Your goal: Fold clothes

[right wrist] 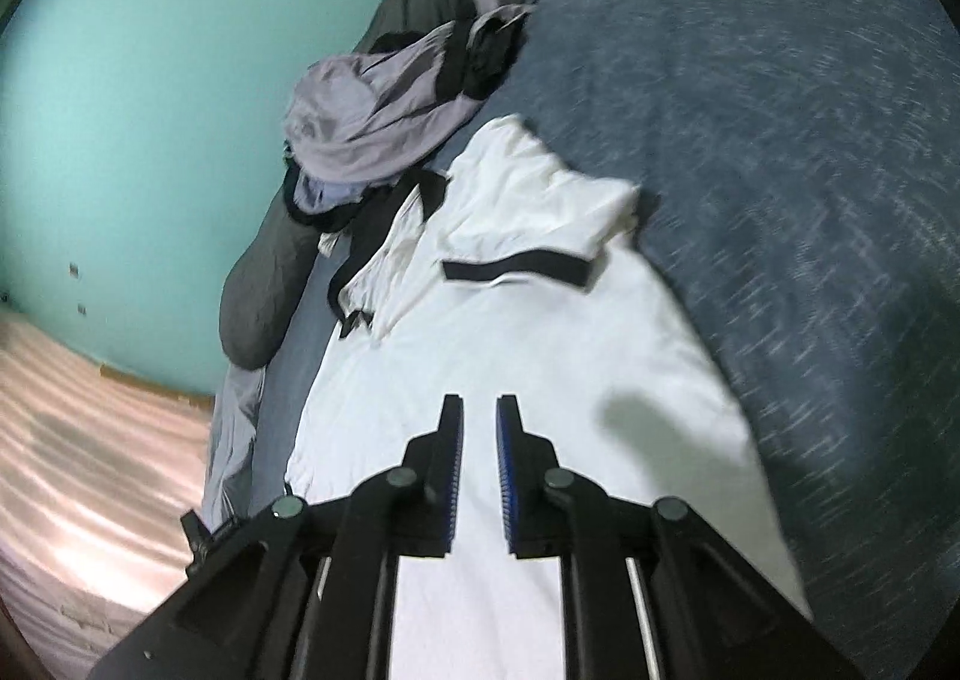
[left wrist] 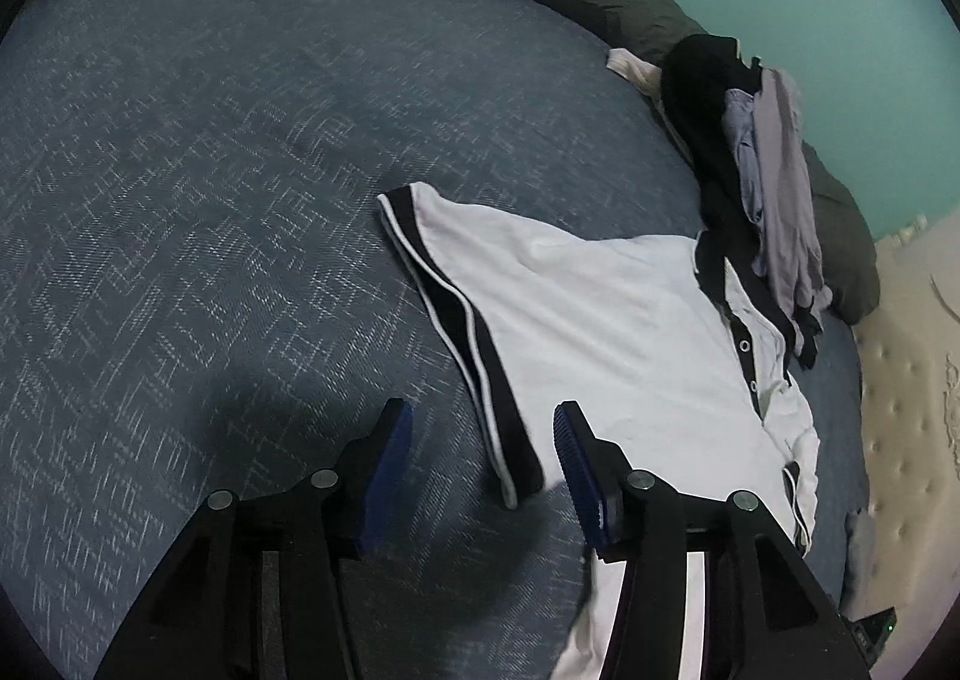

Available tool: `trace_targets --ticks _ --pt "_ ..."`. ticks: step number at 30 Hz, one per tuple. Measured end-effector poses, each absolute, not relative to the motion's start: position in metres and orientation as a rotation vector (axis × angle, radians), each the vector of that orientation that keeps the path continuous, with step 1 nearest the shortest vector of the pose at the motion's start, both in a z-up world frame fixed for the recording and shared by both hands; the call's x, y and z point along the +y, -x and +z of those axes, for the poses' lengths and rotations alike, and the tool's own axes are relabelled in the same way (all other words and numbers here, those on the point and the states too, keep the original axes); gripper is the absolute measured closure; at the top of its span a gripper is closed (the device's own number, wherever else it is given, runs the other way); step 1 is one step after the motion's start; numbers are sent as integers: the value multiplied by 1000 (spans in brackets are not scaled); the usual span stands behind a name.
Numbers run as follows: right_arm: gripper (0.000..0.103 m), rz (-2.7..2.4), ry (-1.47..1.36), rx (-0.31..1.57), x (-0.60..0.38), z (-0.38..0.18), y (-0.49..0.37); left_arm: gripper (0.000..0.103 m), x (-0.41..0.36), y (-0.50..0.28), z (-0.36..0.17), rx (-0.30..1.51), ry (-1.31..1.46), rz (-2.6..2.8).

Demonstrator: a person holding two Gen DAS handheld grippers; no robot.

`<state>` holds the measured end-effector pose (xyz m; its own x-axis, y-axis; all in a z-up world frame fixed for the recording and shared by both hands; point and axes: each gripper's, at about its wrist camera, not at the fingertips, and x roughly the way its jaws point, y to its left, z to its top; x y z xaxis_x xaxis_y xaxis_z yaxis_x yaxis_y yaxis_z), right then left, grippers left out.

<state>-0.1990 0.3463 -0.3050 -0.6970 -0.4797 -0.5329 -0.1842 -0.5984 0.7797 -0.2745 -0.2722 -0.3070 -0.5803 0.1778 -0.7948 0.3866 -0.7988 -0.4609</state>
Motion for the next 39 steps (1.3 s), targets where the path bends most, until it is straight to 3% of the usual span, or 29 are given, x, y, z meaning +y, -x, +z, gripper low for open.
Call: trace_targets --ticks 6,21,22,25,28,34,39 --pt "82 -2372 -1130 -1251 329 -311 202 49 -279 287 -320 964 -1363 -2527" --pt "81 -2335 -1154 -1217 326 -337 204 51 -278 302 -332 954 -1319 -2570" --pt "81 -2331 -1157 -1226 328 -340 204 52 -279 303 -331 951 -1321 -2568" --pt "81 -2327 -1158 -1249 332 -343 204 70 -280 303 -331 934 -1327 -2563" --pt "81 -2330 -1142 -1256 334 -342 203 75 -281 302 -331 931 -1328 -2561" --pt "81 -2325 -1132 -1250 332 -341 205 94 -278 302 -328 914 -1328 -2580" --pt "81 -2328 -1132 -1250 333 -342 205 97 -274 303 -316 885 -1321 -2605"
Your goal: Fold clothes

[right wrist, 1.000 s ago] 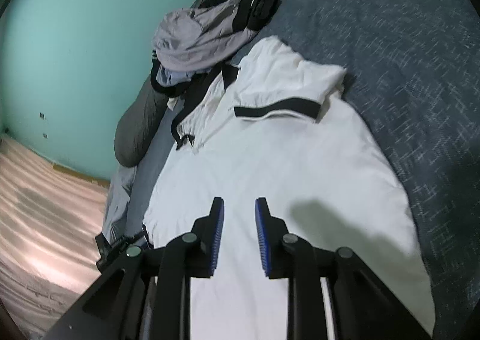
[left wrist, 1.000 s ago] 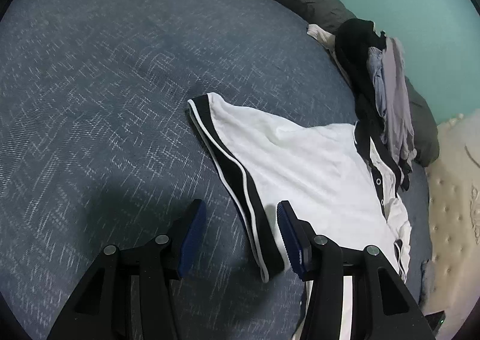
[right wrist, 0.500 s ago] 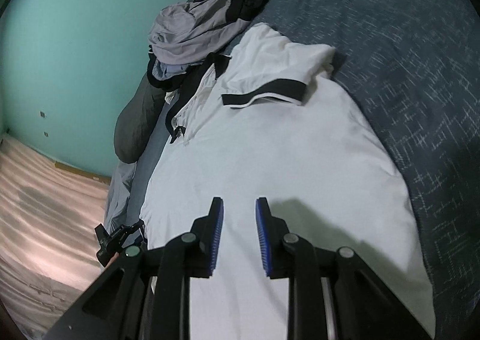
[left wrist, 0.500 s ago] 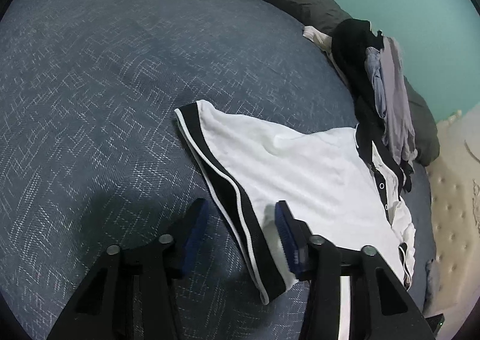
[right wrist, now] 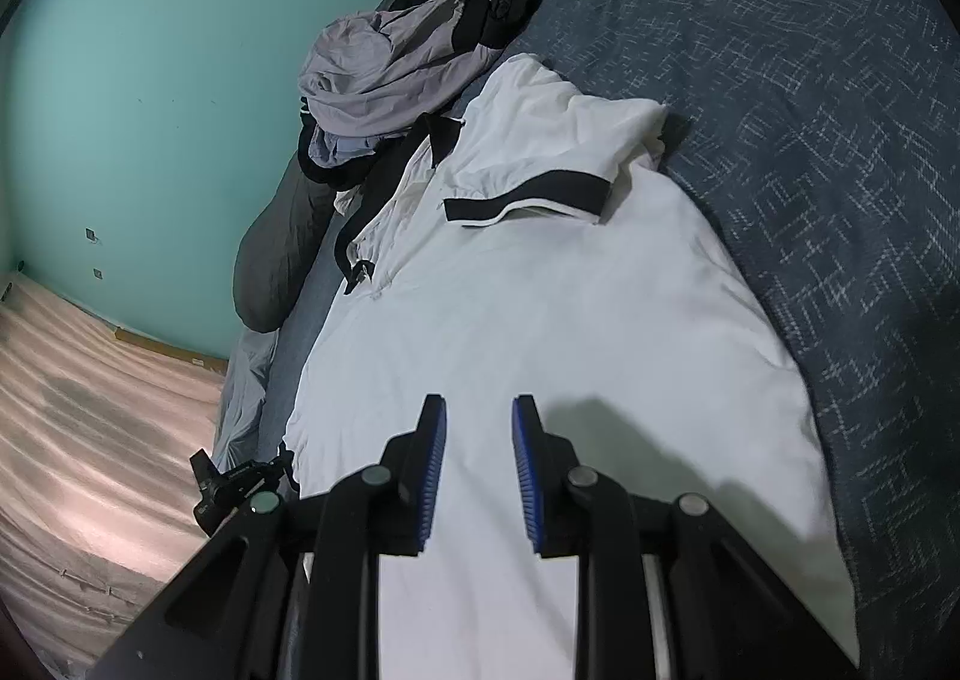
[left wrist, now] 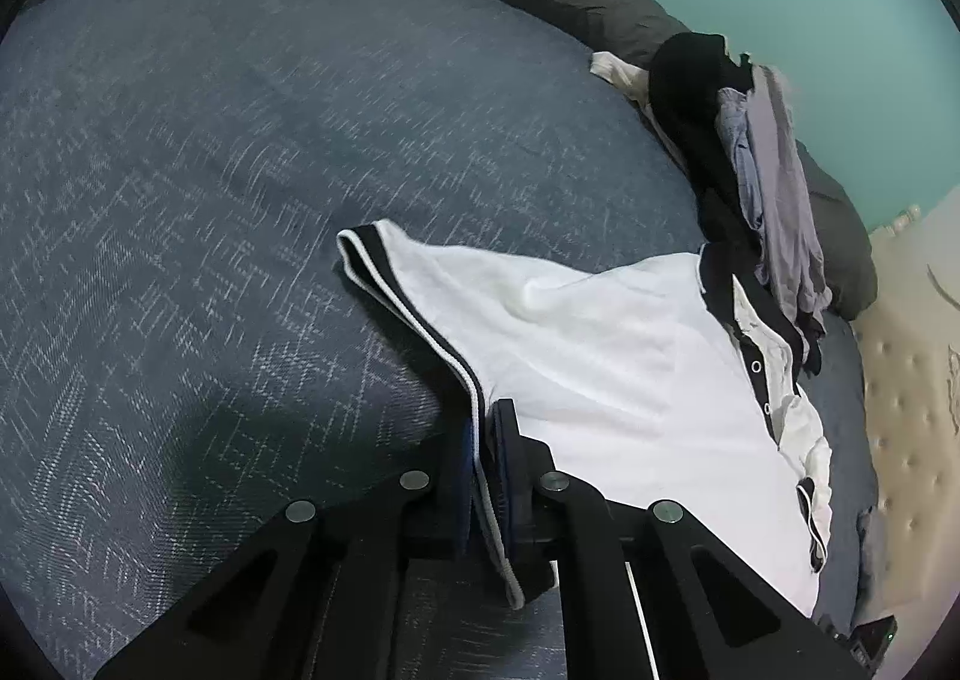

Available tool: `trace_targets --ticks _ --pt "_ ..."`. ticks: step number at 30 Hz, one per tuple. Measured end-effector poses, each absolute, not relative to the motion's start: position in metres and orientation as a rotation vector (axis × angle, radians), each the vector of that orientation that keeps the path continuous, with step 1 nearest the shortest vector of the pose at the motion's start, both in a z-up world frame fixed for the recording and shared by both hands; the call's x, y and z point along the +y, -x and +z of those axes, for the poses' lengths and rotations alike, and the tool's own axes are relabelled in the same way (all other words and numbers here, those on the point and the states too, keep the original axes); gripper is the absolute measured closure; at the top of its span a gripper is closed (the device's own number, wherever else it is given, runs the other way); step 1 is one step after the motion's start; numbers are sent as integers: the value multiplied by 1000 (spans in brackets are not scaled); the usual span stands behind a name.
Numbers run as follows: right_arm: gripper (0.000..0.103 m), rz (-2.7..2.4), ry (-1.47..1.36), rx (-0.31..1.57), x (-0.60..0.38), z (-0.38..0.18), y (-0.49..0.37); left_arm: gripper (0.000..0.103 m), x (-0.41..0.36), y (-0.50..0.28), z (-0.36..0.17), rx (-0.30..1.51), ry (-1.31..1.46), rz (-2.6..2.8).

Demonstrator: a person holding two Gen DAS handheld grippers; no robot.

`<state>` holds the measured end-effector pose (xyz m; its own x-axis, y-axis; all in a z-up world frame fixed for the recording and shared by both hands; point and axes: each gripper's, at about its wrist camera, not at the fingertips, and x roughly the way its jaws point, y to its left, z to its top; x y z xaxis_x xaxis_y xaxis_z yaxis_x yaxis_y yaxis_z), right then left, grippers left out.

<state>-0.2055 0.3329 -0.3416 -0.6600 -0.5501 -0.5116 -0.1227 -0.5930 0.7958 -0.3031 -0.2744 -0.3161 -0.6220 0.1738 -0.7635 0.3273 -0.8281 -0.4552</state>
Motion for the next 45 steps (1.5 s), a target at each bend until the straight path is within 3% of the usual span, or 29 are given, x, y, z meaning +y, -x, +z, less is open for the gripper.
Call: trace_targets --ticks 8,15,22,29,33,35,36,45 --pt "81 -2325 -1115 -1257 334 -340 206 97 -250 317 -289 738 -1321 -2659" --pt "81 -2312 -1103 -1271 335 -339 208 97 -185 343 -265 324 -1407 -2735" --pt "81 -2294 -1089 -1288 336 -338 209 97 -113 357 -280 33 -1577 -2761" --pt "80 -2291 -1068 -1310 341 -335 208 96 -69 352 -293 -72 -1677 -2793" --pt "80 -2286 -1062 -1312 341 -334 208 92 -70 344 -281 -20 -1685 -2819" --pt "80 -2284 -1061 -1310 340 -333 208 78 -79 338 -273 32 -1665 -2821" --pt "80 -2282 -1060 -1309 339 -333 208 77 -84 335 -269 60 -1654 -2824" --pt "80 -2280 -1067 -1290 336 -332 208 73 -140 309 -267 282 -1534 -2768"
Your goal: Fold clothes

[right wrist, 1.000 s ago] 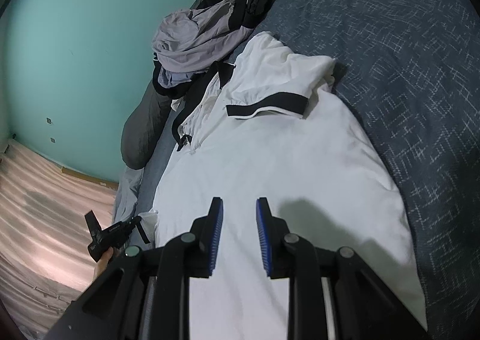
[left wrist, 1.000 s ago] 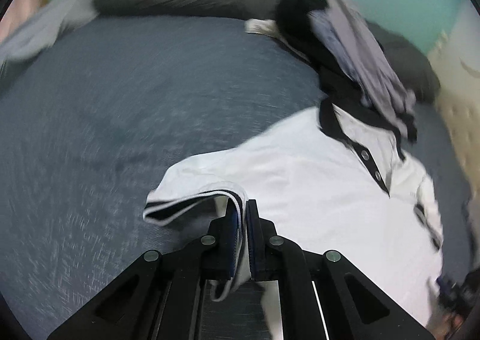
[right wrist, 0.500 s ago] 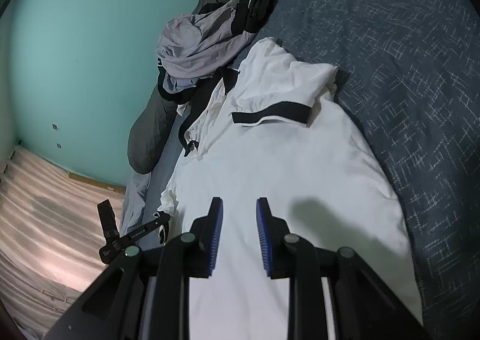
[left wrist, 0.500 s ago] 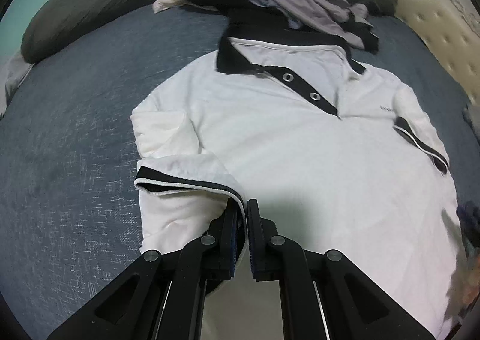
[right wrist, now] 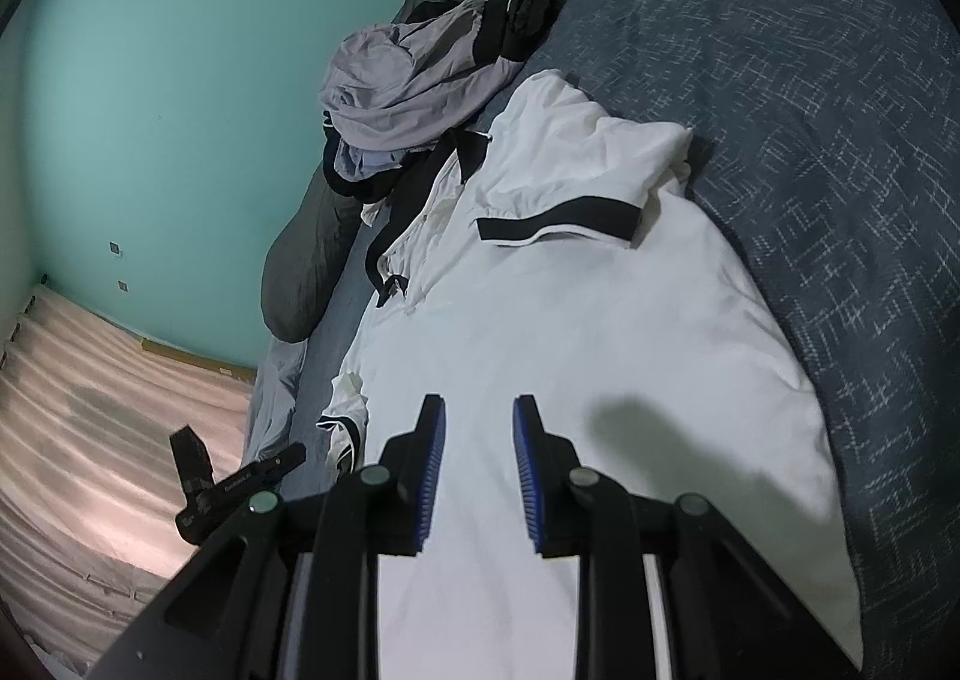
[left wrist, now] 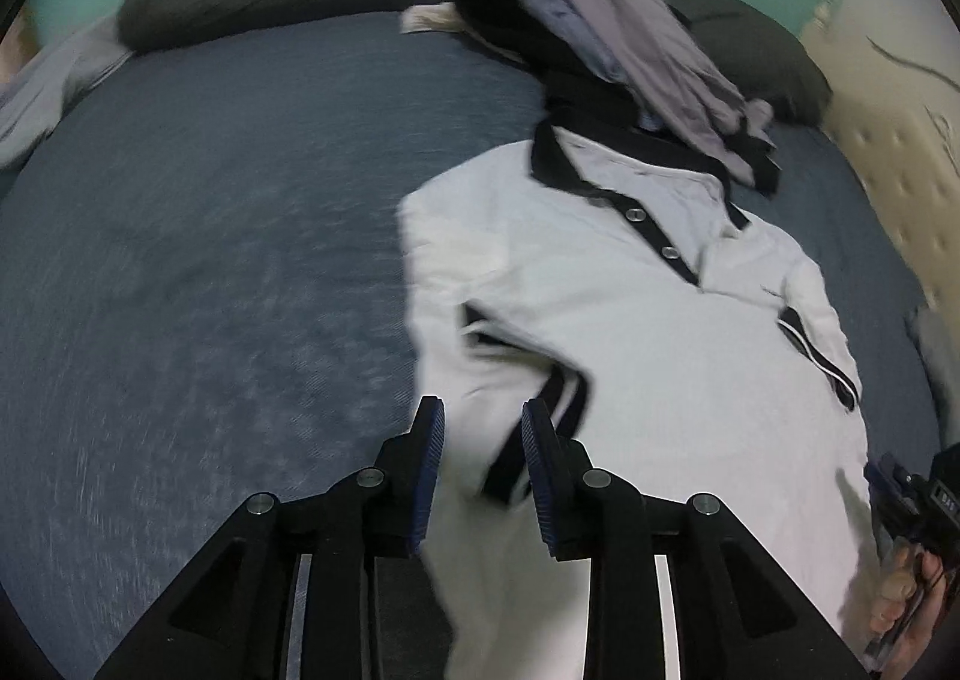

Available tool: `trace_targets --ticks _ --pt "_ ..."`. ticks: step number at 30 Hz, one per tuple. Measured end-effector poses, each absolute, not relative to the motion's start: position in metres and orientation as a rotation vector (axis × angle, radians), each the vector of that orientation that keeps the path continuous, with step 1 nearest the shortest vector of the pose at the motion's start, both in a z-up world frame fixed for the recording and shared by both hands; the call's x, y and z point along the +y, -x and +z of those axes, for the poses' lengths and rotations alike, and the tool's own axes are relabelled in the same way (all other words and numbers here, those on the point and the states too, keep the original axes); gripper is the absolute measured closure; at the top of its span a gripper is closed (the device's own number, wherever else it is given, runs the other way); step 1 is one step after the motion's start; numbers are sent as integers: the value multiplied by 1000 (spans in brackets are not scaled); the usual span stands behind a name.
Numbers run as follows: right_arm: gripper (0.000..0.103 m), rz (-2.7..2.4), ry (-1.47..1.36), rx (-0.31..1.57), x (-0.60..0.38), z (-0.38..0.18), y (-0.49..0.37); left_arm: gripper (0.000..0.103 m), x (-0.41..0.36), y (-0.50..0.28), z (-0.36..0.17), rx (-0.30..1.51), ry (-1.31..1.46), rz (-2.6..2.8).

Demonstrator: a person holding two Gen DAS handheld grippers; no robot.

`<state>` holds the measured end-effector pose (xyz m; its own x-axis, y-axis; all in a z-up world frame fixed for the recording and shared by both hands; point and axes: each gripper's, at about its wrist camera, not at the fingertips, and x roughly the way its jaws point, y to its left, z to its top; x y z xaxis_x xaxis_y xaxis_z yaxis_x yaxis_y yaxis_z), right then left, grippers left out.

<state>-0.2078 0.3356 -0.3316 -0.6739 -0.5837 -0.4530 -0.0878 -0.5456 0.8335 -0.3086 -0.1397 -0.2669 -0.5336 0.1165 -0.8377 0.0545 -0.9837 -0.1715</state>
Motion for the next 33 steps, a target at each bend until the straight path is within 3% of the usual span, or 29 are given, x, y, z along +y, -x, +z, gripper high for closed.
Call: trace_targets --ticks 5,11,26,33 --pt "71 -2269 -1105 -1256 327 -334 209 73 -164 282 -287 -350 1500 2731" --pt "70 -2247 -1160 -1156 300 -333 213 73 -180 256 -306 -411 1456 2723" --pt "64 -2211 -1303 -603 136 -290 292 73 -200 230 -321 -527 1374 2734" --pt "64 -2184 -1309 -460 61 -281 332 73 -213 225 -322 -614 1351 2745"
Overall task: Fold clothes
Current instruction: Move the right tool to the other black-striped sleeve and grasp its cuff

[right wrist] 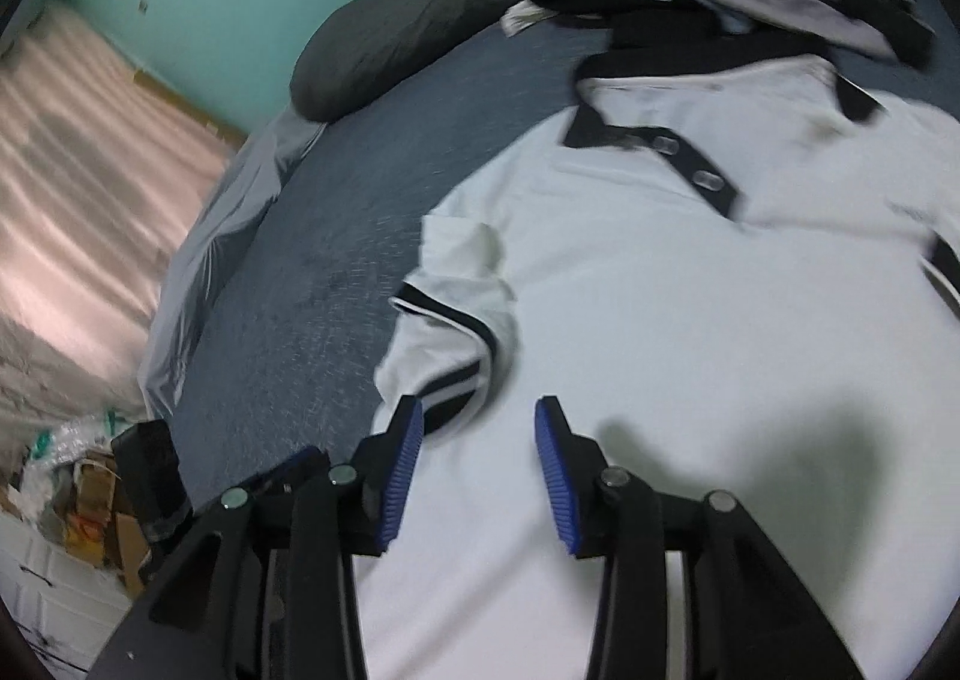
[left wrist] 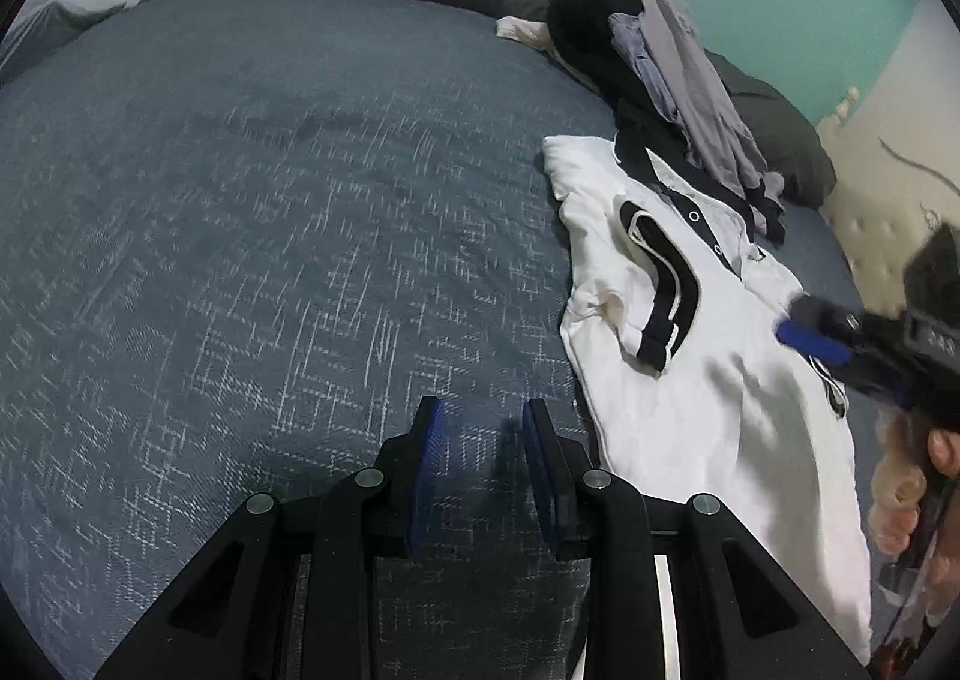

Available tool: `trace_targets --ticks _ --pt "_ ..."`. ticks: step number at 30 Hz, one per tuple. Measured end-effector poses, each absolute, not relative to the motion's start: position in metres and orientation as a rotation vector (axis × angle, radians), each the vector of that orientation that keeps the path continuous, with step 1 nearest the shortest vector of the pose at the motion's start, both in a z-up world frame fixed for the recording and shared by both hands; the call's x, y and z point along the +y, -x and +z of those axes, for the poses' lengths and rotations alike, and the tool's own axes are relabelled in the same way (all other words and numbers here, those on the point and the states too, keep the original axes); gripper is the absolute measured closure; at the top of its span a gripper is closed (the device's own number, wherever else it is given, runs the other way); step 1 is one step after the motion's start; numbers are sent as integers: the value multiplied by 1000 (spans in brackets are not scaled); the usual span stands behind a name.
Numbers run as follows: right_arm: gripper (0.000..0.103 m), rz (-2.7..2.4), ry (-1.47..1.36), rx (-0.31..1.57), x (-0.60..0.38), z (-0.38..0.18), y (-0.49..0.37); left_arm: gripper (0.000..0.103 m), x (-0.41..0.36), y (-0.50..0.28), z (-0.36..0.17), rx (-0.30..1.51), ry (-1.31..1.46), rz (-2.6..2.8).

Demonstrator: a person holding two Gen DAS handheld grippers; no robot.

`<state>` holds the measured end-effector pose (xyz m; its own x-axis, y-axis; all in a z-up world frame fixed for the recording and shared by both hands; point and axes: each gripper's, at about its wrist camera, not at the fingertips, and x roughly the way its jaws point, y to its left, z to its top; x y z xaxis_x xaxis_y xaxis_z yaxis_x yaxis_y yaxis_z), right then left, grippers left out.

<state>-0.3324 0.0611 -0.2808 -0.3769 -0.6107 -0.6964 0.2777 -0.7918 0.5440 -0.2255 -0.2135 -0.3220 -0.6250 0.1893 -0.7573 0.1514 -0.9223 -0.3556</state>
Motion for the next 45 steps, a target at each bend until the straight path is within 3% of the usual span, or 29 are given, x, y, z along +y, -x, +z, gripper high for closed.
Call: trace_targets --ticks 13,36,37,41,45 --pt "64 -2277 -1345 -148 -27 -293 376 73 -218 229 -325 -664 1351 2726" --pt "64 -2340 -1287 366 -63 -303 371 73 -230 229 -322 -763 1325 2718" --pt "65 -2348 -1290 374 -61 -304 372 73 -230 229 -322 -764 1326 2719" --pt "88 -2356 -1295 289 -46 -307 378 73 -232 229 -324 -775 1330 2720" --pt "97 -2349 -1274 191 -35 -305 382 73 -233 230 -325 -774 1333 2720"
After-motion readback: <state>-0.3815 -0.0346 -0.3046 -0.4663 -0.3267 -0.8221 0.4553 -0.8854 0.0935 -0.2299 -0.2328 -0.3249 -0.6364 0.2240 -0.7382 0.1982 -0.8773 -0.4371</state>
